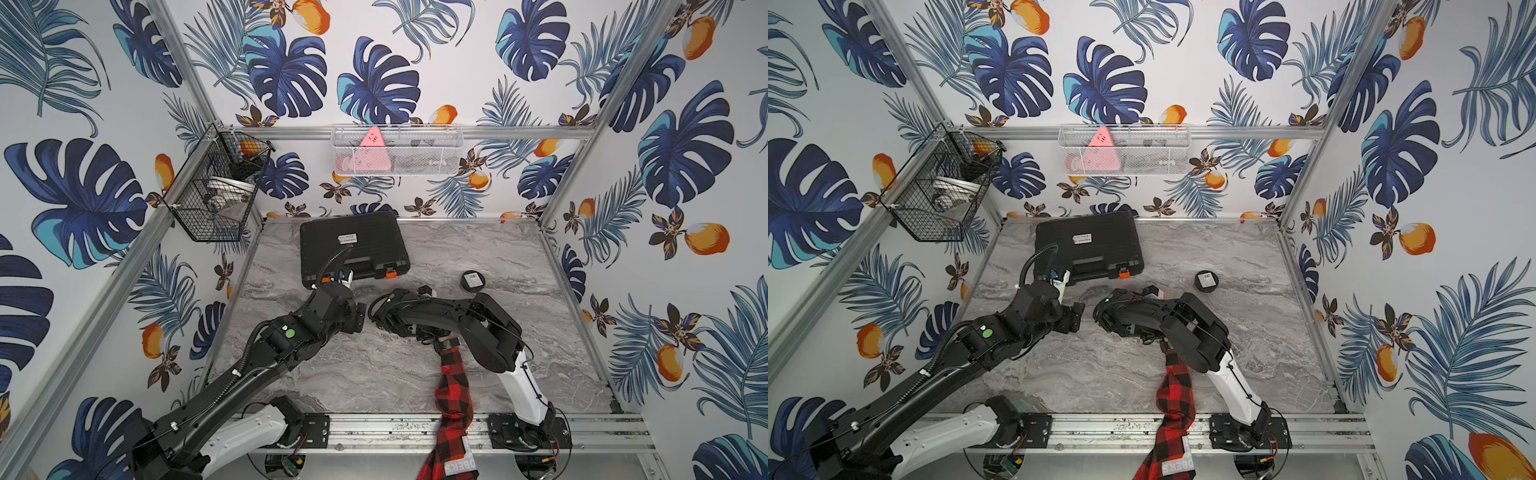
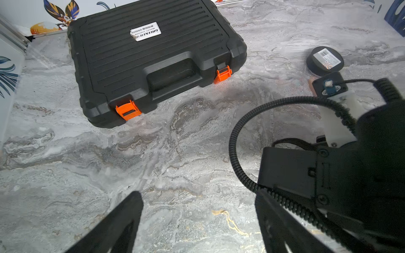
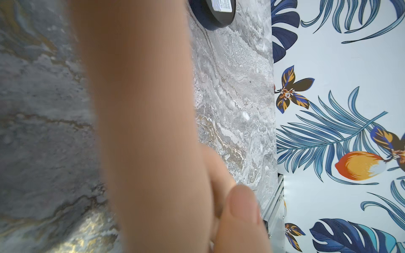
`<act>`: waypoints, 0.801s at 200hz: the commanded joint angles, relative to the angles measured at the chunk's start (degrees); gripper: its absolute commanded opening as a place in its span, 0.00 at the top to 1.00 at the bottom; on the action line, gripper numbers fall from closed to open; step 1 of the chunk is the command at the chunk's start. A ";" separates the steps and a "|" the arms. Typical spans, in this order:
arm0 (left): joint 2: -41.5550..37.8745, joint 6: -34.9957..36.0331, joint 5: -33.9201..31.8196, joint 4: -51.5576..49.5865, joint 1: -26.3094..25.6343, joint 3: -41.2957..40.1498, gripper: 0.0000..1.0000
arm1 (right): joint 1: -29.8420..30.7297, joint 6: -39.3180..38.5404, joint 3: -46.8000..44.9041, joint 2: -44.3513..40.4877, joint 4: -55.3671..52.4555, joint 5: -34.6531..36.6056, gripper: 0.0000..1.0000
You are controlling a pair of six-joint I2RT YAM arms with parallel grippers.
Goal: Take off the watch
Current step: Adjust the hand at the center of the board.
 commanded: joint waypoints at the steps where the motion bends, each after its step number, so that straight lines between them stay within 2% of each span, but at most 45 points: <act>1: -0.40 0.79 -1.22 -0.42 0.12 -0.07 0.14 | 0.85 1.94 2.52 2.43 -7.38 2.57 0.66; 23: -0.15 0.77 -1.20 -0.73 0.10 0.18 0.14 | 1.98 1.14 6.10 5.48 -8.02 1.25 0.60; 67: -1.10 0.78 -2.29 -1.08 0.01 0.04 0.14 | 5.07 -1.53 14.53 9.59 -9.29 -1.19 0.41; 96: -0.96 0.77 -2.68 -1.24 0.03 0.12 0.13 | 6.57 -3.51 18.92 10.85 -8.63 -3.32 0.37; 115: -0.80 0.82 -3.01 -1.24 0.05 0.05 0.13 | 6.68 -4.97 19.47 9.55 -6.46 -4.52 0.33; 132: -0.63 0.82 -2.87 -1.09 0.04 0.05 0.13 | 6.56 -6.39 18.46 7.20 -3.99 -4.62 0.25; 160: -0.03 0.42 -1.54 -0.21 0.08 -0.12 0.13 | 4.52 -11.44 12.59 -0.25 5.18 -8.73 0.17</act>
